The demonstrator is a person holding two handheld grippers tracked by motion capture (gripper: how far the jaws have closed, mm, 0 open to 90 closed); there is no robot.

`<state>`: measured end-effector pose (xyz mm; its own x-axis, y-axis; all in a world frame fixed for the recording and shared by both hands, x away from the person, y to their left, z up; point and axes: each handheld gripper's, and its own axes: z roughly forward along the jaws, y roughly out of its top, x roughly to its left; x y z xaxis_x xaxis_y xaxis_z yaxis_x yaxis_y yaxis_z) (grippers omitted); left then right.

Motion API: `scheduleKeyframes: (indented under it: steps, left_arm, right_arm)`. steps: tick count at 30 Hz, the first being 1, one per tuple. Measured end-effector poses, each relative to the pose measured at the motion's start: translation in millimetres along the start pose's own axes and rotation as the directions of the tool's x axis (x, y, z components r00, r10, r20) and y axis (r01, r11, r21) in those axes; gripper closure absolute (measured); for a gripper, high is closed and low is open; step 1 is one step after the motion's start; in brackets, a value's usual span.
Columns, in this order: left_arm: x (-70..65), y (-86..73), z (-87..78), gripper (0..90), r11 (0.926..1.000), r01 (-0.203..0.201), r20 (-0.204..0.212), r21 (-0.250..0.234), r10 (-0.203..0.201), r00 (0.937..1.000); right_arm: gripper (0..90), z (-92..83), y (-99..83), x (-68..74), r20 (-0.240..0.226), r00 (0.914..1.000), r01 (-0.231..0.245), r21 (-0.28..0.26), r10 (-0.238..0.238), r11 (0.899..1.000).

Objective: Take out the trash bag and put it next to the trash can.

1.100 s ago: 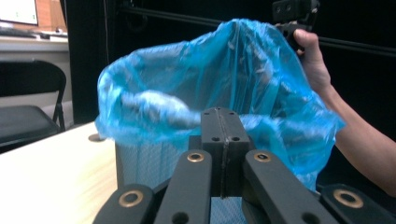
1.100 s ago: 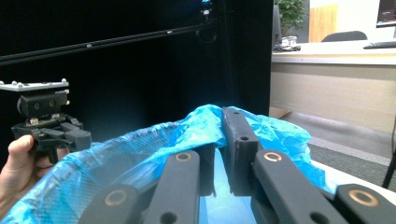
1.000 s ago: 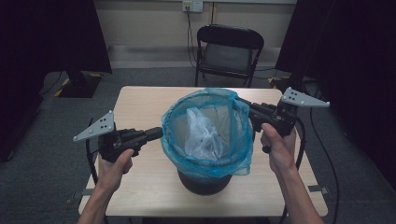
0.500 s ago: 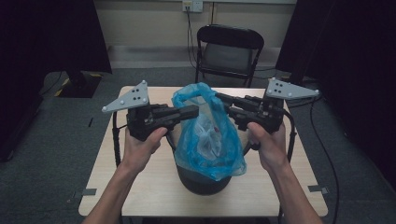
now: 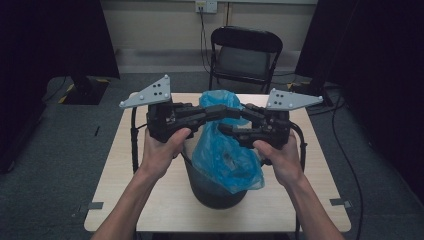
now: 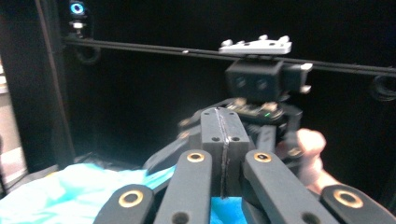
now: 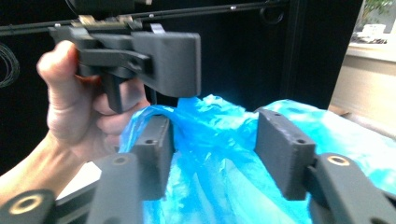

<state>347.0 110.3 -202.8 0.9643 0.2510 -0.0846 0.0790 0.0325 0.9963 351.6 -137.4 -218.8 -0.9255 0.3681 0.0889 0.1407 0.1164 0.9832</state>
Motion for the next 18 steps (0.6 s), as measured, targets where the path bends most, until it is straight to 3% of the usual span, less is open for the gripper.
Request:
scheduleKeyframes:
  steps: [1, 2, 4, 5, 6, 8, 9, 10, 12, 14, 15, 17, 18]
  left_arm:
    - [-1.2, -0.1, 1.9, 90.0, 1.0, 0.001, 0.014, -0.006, -0.001, 0.9999]
    - [-3.5, 0.0, 4.0, 90.0, 0.9999, -0.012, 0.02, 0.006, 0.012, 0.9997]
    - [-7.0, -0.7, 4.5, 90.0, 0.999, -0.04, -0.015, 0.02, 0.04, 0.9991]
    - [-7.0, -1.1, 2.5, 83.2, 0.9993, -0.037, -0.033, 0.003, 0.037, 0.9988]
    - [-6.4, -1.3, -0.5, 65.9, 0.9995, -0.027, -0.067, -0.016, 0.026, 0.9974]
    - [-1.7, -3.0, -7.1, 44.1, 0.9985, -0.024, -0.097, -0.049, 0.02, 0.9951]
    - [4.5, -7.4, -8.8, 33.1, 0.9991, -0.01, -0.115, -0.042, 0.005, 0.9934]
    - [4.5, -7.4, -8.8, 30.1, 0.9991, -0.01, -0.115, -0.042, 0.005, 0.9934]
    - [10.1, -12.8, -4.6, 30.0, 0.9998, 0.002, -0.097, -0.022, -0.004, 0.9952]
    - [12.7, -15.6, 3.7, 31.6, 0.9998, -0.003, -0.125, 0.018, 0.005, 0.9921]
    - [13.1, -16.1, 5.9, 39.7, 0.9997, -0.006, -0.12, 0.024, 0.009, 0.9927]
    - [13.3, -16.3, 7.6, 73.1, 0.9994, -0.025, -0.035, 0.023, 0.025, 0.9991]
    - [9.6, -13.6, 8.5, 87.5, 0.9977, -0.044, -0.055, 0.053, 0.047, 0.9974]
  right_arm:
    - [52.4, 0.0, 0.0, 0.0, 0.0, 1.0, 0.0, 0.0, 0.0, 1.0]
    - [58.6, 2.8, 0.2, -0.5, -0.011, 0.9999, 0.001, 0.007, -0.001, 1.0]
    - [80.1, 5.1, 1.6, 0.2, -0.012, 0.9997, 0.022, 0.007, -0.022, 1.0]
    - [85.8, 4.9, 2.8, 0.2, -0.012, 0.9997, 0.023, 0.005, -0.023, 1.0]
    - [88.1, 3.8, 4.2, -0.3, 0.002, 0.9997, 0.025, -0.003, -0.025, 1.0]
    - [89.1, 0.2, 8.4, -2.2, 0.019, 0.9997, 0.018, -0.029, -0.017, 0.999]
    - [89.4, -4.6, 15.4, -2.4, 0.025, 0.9996, 0.013, -0.064, -0.011, 0.998]
    - [89.4, -4.6, 15.4, -2.4, 0.025, 0.9996, 0.013, -0.064, -0.011, 0.998]
    - [89.4, -7.4, 23.9, -0.2, 0.028, 0.9995, 0.018, -0.086, -0.016, 0.996]
    - [89.4, -7.5, 31.4, 3.9, 0.027, 0.9992, 0.03, -0.097, -0.028, 0.995]
    - [89.4, -7.4, 34.7, 7.1, 0.015, 0.9993, 0.037, -0.1, -0.036, 0.994]
    - [89.3, -7.3, 36.1, 11.8, 0.014, 0.9985, 0.055, -0.084, -0.054, 0.995]
    - [86.4, -10.0, 32.6, 13.3, 0.018, 0.998, 0.061, -0.079, -0.06, 0.995]
